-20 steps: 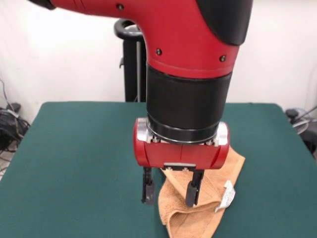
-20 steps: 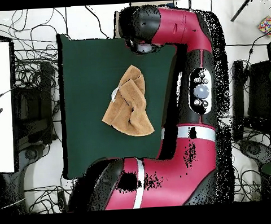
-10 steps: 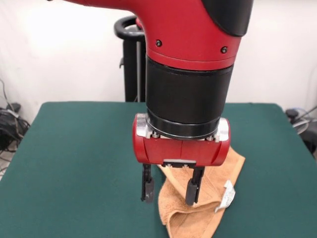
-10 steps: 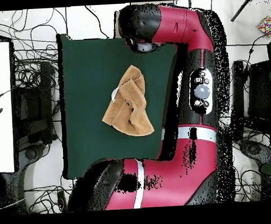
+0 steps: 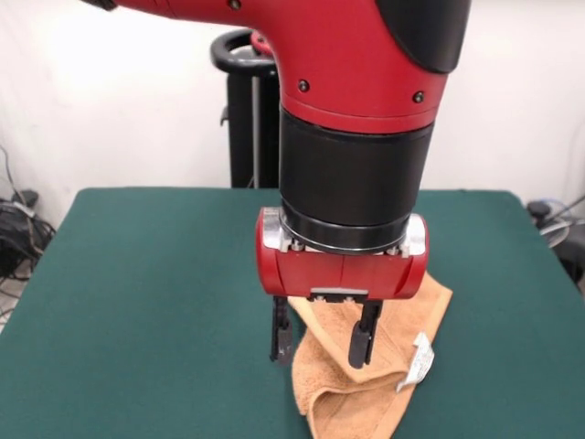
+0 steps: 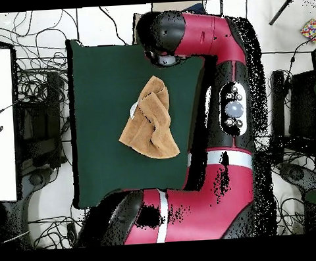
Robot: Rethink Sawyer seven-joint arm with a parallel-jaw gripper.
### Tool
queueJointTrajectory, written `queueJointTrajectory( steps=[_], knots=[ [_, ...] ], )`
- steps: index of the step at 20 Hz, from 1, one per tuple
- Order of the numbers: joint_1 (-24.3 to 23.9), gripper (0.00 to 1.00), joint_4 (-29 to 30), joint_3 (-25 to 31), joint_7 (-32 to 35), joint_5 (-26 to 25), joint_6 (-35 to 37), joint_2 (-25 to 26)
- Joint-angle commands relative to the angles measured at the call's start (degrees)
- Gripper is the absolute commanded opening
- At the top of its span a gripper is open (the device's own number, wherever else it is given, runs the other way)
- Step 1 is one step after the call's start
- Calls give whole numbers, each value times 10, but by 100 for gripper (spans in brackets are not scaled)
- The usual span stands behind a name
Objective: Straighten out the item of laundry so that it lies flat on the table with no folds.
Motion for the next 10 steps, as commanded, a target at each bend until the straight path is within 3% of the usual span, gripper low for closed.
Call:
queueJointTrajectory(
  steps=[1, 10],
  knots=[
    [-3, 100, 135, 38, -12, -3, -55, 0],
    [-6, 100, 157, 37, -6, -3, -75, -3]
  ],
)
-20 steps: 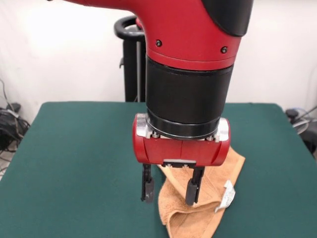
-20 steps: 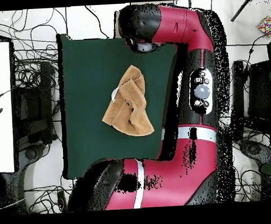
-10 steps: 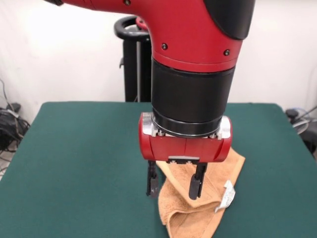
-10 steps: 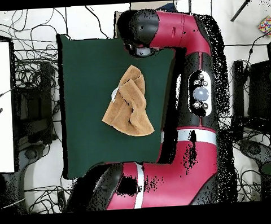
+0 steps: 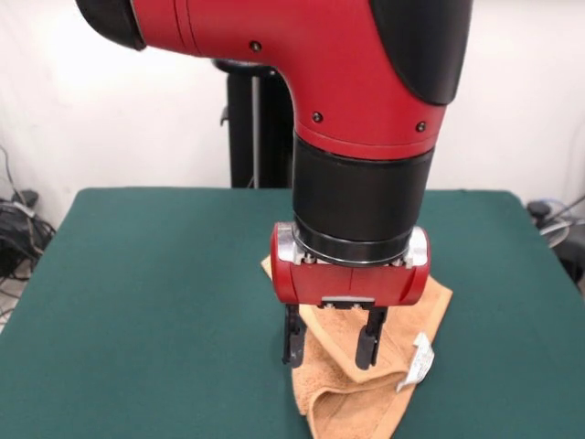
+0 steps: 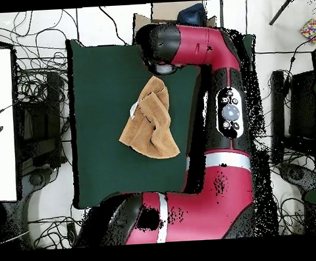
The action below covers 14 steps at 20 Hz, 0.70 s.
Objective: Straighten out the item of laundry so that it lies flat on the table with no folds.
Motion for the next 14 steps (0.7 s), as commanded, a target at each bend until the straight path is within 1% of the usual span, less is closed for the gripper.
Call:
queueJointTrajectory(
  steps=[1, 7, 14],
  knots=[
    [-7, 100, 102, 38, -7, -3, -33, 7],
    [-10, 100, 124, 40, -13, -5, -43, 2],
    [-11, 100, 144, 38, -13, -19, -75, 20]
  ],
)
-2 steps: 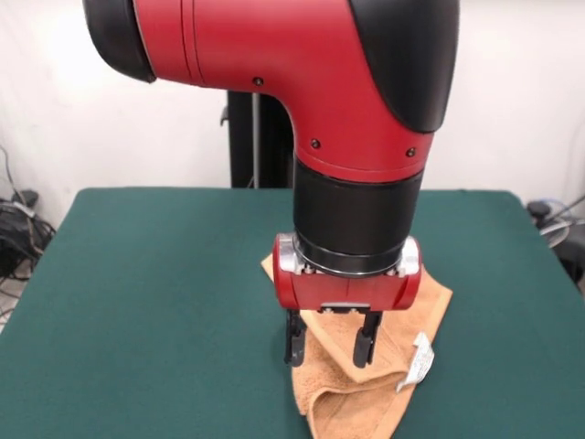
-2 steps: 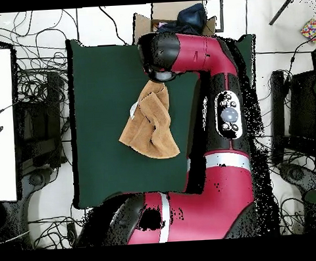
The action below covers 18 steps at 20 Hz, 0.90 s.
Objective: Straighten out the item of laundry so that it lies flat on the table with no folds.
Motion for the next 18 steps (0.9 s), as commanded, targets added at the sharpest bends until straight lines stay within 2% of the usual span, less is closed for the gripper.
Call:
queueJointTrajectory(
  steps=[1, 9, 18],
  knots=[
    [-8, 100, 106, 38, -14, -17, -48, 22],
    [-5, 100, 182, 41, 27, -10, -124, 18],
    [10, 100, 252, 23, 62, 7, -120, -31]
  ],
)
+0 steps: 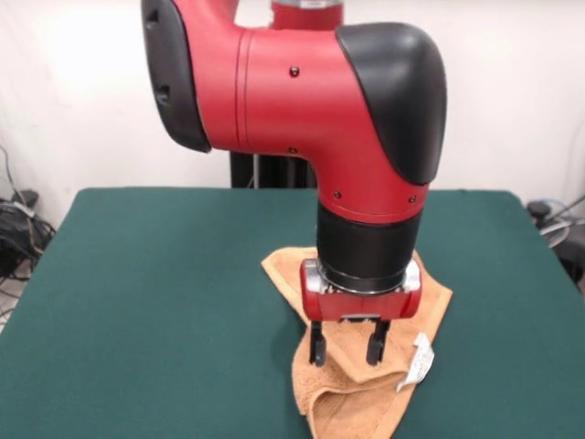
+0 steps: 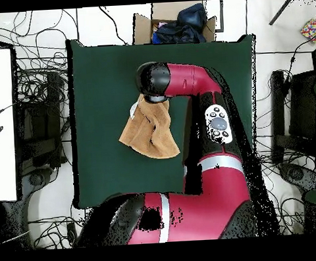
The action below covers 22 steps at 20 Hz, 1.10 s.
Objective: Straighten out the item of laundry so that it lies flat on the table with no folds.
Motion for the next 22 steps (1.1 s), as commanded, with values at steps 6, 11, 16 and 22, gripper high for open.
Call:
queueJointTrajectory(
  steps=[6, 11, 16, 22],
  knots=[
    [20, 100, 148, 14, 90, 14, -18, -45],
    [27, 100, 137, 10, 98, 12, -23, -35],
    [32, 100, 109, 5, 106, 3, -55, -2],
    [31, 100, 68, -3, 97, -3, -64, 32]
  ],
)
